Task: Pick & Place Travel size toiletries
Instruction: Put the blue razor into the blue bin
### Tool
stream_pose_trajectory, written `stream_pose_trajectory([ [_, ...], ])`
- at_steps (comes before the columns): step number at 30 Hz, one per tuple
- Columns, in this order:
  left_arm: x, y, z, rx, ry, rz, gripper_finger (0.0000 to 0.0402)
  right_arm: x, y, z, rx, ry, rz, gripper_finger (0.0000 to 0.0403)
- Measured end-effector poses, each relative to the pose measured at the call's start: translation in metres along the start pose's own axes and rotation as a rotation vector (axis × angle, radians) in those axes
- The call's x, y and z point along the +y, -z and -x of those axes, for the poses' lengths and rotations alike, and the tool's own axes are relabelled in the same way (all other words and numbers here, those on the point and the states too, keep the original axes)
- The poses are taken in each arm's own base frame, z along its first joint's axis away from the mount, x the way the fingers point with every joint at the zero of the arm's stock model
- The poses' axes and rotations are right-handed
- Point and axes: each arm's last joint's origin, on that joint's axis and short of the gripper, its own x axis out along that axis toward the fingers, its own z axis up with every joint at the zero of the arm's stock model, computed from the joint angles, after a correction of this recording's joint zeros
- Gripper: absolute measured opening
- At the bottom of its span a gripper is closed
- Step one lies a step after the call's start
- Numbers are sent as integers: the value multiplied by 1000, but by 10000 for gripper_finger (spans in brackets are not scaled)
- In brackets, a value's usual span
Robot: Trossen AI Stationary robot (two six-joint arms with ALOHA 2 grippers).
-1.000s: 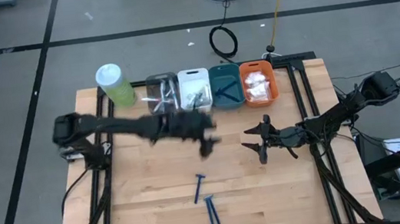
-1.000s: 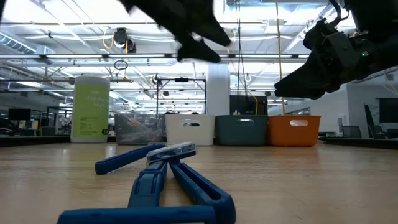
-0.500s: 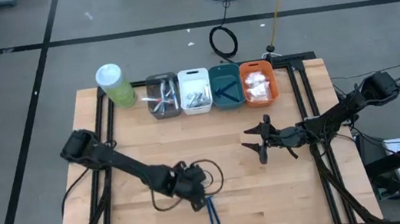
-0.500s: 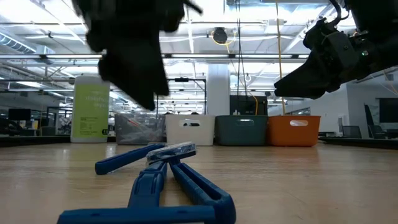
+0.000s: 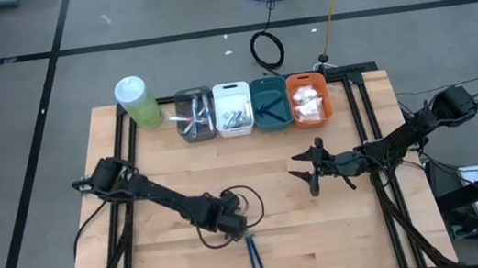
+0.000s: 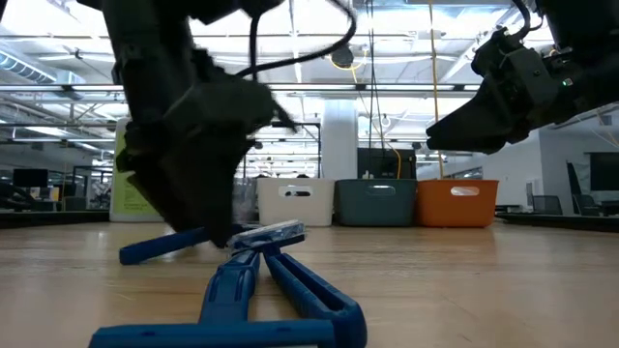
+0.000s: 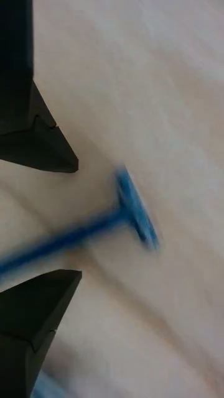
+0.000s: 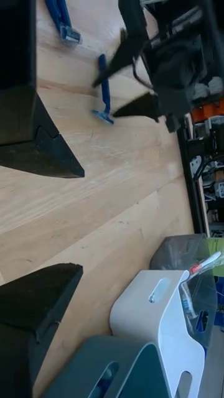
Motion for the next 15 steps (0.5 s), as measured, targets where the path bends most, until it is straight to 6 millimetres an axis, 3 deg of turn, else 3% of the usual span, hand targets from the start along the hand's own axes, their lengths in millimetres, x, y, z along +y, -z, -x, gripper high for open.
stream_pose_trajectory([
  [8, 8, -3, 0, 34, -49, 54, 258, 0, 0, 0, 1, 0, 0, 224],
  [15, 9, -5, -1, 46, -45, 61, 153, 0, 0, 0, 1, 0, 1, 224],
])
